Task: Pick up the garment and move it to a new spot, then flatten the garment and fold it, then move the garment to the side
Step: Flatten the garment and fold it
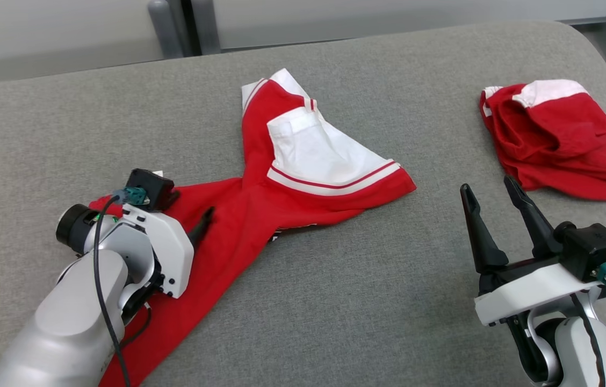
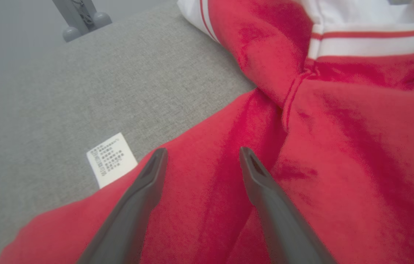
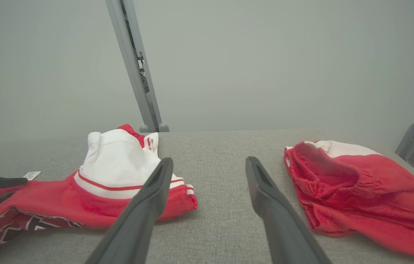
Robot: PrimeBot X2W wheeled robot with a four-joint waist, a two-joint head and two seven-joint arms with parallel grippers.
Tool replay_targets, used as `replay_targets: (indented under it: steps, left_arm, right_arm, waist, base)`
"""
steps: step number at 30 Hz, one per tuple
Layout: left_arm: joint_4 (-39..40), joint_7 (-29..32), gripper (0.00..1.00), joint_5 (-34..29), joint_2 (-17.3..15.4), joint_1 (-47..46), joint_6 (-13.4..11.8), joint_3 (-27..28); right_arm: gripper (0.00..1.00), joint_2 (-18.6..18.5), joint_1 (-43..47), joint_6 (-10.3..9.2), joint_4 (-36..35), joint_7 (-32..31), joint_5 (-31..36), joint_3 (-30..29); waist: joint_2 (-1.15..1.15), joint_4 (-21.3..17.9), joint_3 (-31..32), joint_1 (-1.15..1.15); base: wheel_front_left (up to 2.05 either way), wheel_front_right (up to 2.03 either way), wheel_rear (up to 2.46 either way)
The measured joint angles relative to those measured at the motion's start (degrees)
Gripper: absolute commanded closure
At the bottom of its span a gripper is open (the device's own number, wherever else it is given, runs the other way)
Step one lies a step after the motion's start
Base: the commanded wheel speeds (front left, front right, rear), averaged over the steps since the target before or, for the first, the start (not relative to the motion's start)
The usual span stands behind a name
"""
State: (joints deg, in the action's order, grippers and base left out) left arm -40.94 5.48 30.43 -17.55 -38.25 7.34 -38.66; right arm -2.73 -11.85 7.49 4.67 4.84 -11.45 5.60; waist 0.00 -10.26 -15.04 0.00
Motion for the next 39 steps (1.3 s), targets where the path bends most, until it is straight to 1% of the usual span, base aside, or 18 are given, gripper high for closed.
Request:
replay_targets:
  steps: [4, 7, 8, 9, 10, 11, 17, 21, 29, 34, 39]
  left_arm:
    - [-1.18, 3.54, 0.0, 4.22, -1.35, -1.84, 0.09, -4.05]
    - [-1.29, 4.58, 0.0, 6.91, -2.52, -3.21, 0.09, -6.2]
    - [-1.31, 4.56, 0.26, 7.72, -2.81, -3.4, 0.1, -6.76]
    - [-1.48, 4.38, 0.56, 8.22, -3.0, -3.57, 0.1, -7.3]
    - [-1.76, 4.0, 0.93, 8.59, -3.18, -3.77, 0.1, -7.82]
    - [-2.2, 3.49, 1.0, 8.79, -3.32, -4.07, 0.1, -8.17]
    - [-4.45, 0.02, 1.0, 9.53, -3.45, -5.33, 0.14, -10.87]
    - [-6.8, -5.06, 1.0, 8.43, -3.63, -7.24, -0.2, -10.67]
    - [-9.82, -16.18, 1.0, 5.26, -2.29, -12.55, -4.56, -9.51]
    - [-9.7, -19.38, 1.0, 3.43, -2.01, -15.91, -7.06, -8.57]
    - [-5.02, -20.37, 1.0, 0.45, -2.67, -18.84, -10.1, -6.8]
  right_arm:
    - [0.0, -0.01, -0.25, 0.0, 0.07, 0.35, -0.01, 0.04]
    - [0.0, -0.01, -0.3, 0.0, 0.14, 0.51, -0.01, -0.01]
    - [0.0, -0.02, -0.3, 0.0, 0.16, 0.58, -0.01, -0.02]
    - [0.0, -0.02, -0.31, 0.0, 0.2, 0.67, -0.01, -0.01]
    - [0.0, 0.0, -0.34, 0.0, 0.21, 0.7, -0.02, 0.03]
    - [0.0, -0.01, -0.36, 0.0, 0.23, 0.73, -0.1, 0.04]
    - [0.0, -0.01, -0.44, 0.0, 0.34, 1.03, -0.18, 0.3]
    - [0.0, -0.01, -0.44, 0.0, 0.42, 1.07, -0.19, 0.35]
    - [0.0, -0.01, -0.42, 0.0, 0.86, 1.16, -0.26, 0.33]
    - [0.0, -0.01, -0.35, 0.0, 1.02, 1.15, -0.26, 0.32]
    - [0.0, -0.01, -0.2, 0.0, 1.13, 1.15, -0.26, 0.23]
  waist:
    - [0.0, -0.92, -0.93, 0.0]
    - [0.0, -1.32, -1.31, 0.0]
    - [0.0, -1.41, -1.38, 0.0]
    - [0.0, -1.48, -1.43, 0.0]
    - [0.0, -1.54, -1.46, 0.0]
    - [0.0, -1.59, -1.47, 0.0]
    - [0.0, -1.64, -1.36, 0.0]
    - [0.0, -1.48, -1.18, 0.0]
    - [0.0, -1.09, -0.34, 0.0]
    - [0.0, -0.95, 0.54, 0.0]
    - [0.0, -0.88, 1.42, 0.0]
  base:
    - [0.0, 0.0, 0.0]
    - [0.0, 0.0, 0.0]
    - [0.0, 0.0, 0.0]
    - [0.0, 0.0, 0.0]
    - [0.0, 0.0, 0.0]
    - [0.0, 0.0, 0.0]
    - [0.0, 0.0, 0.0]
    - [0.0, 0.0, 0.0]
    - [0.0, 0.0, 0.0]
    - [0.0, 0.0, 0.0]
    - [0.0, 0.0, 0.0]
